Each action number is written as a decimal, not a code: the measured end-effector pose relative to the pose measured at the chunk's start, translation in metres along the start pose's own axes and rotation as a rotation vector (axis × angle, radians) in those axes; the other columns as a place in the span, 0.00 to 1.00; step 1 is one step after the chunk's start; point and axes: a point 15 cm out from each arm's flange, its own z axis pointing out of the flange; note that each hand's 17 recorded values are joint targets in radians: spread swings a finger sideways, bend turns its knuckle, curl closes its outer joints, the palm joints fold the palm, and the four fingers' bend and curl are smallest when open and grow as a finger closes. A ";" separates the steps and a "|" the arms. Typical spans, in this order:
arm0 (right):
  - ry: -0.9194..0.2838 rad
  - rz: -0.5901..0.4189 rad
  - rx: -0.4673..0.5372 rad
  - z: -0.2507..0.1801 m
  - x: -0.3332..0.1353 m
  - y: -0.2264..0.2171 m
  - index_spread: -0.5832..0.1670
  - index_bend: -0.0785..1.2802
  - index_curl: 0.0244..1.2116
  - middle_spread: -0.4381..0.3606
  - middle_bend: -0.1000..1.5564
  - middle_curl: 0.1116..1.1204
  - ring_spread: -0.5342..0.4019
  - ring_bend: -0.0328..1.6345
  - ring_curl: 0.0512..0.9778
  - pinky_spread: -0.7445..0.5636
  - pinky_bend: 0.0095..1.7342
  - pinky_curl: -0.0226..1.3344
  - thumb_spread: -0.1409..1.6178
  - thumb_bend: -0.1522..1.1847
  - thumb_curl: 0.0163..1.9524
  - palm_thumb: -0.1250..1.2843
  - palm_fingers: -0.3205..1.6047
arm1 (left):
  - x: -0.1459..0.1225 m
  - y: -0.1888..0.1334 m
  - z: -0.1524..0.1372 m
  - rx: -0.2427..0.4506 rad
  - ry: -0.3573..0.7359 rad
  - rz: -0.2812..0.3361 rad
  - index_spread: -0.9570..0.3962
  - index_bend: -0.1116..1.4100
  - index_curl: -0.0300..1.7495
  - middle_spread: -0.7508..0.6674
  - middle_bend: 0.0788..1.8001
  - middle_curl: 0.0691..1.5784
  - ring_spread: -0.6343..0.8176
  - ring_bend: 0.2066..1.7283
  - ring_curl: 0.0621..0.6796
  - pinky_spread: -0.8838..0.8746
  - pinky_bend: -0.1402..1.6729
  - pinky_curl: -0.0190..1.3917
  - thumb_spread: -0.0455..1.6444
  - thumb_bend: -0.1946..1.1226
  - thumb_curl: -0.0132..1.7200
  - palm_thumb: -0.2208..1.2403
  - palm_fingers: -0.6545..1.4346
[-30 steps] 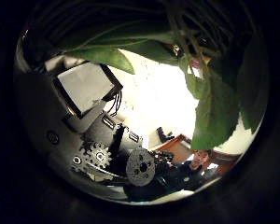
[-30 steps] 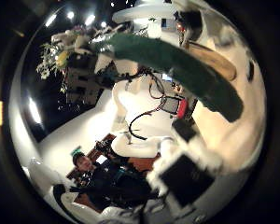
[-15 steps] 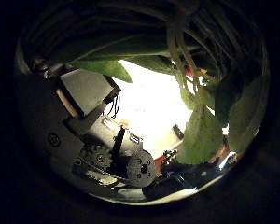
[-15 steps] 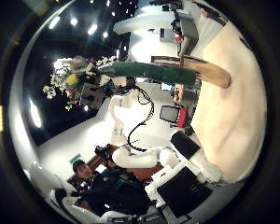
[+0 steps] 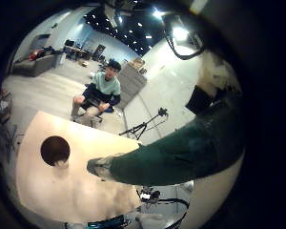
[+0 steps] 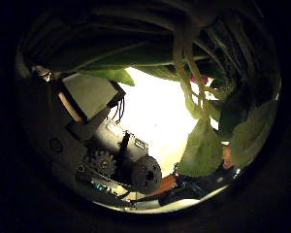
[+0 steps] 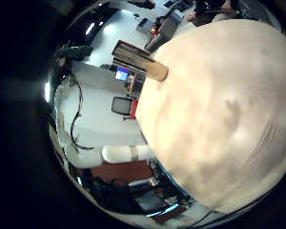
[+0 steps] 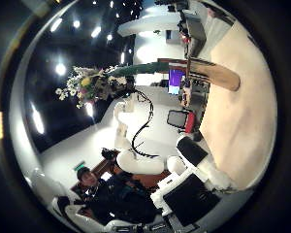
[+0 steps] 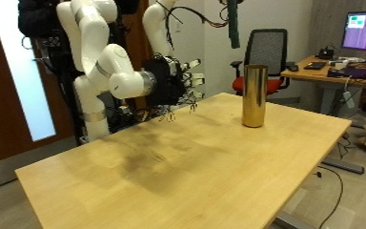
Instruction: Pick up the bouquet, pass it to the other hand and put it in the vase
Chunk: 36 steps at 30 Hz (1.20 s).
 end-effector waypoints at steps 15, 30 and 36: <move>-0.001 -0.001 -0.006 0.002 0.000 0.001 0.16 0.18 0.19 0.61 0.16 0.11 0.77 0.19 0.22 0.86 0.25 0.25 0.63 0.10 0.24 0.69 0.15 | -0.069 -0.017 -0.020 0.036 0.004 -0.068 0.26 0.23 0.89 0.13 0.59 0.69 0.14 0.83 0.90 0.19 0.74 0.53 0.10 0.13 0.54 0.93 0.78; -0.009 0.011 -0.010 0.004 0.003 0.001 0.14 0.19 0.21 0.59 0.16 0.12 0.78 0.18 0.23 0.86 0.24 0.25 0.63 0.10 0.25 0.70 0.16 | -0.140 -0.020 -0.014 0.023 -0.037 -0.123 0.33 0.19 0.92 0.13 0.57 0.70 0.15 0.81 0.90 0.18 0.73 0.54 0.16 0.11 0.53 0.87 0.78; -0.010 0.009 -0.012 0.005 0.003 0.001 0.14 0.19 0.23 0.57 0.16 0.12 0.77 0.18 0.23 0.86 0.24 0.25 0.63 0.10 0.25 0.71 0.16 | -0.170 -0.009 -0.007 -0.018 -0.075 -0.170 0.37 0.16 0.90 0.13 0.51 0.71 0.13 0.79 0.86 0.16 0.77 0.54 0.31 0.10 0.46 0.69 0.71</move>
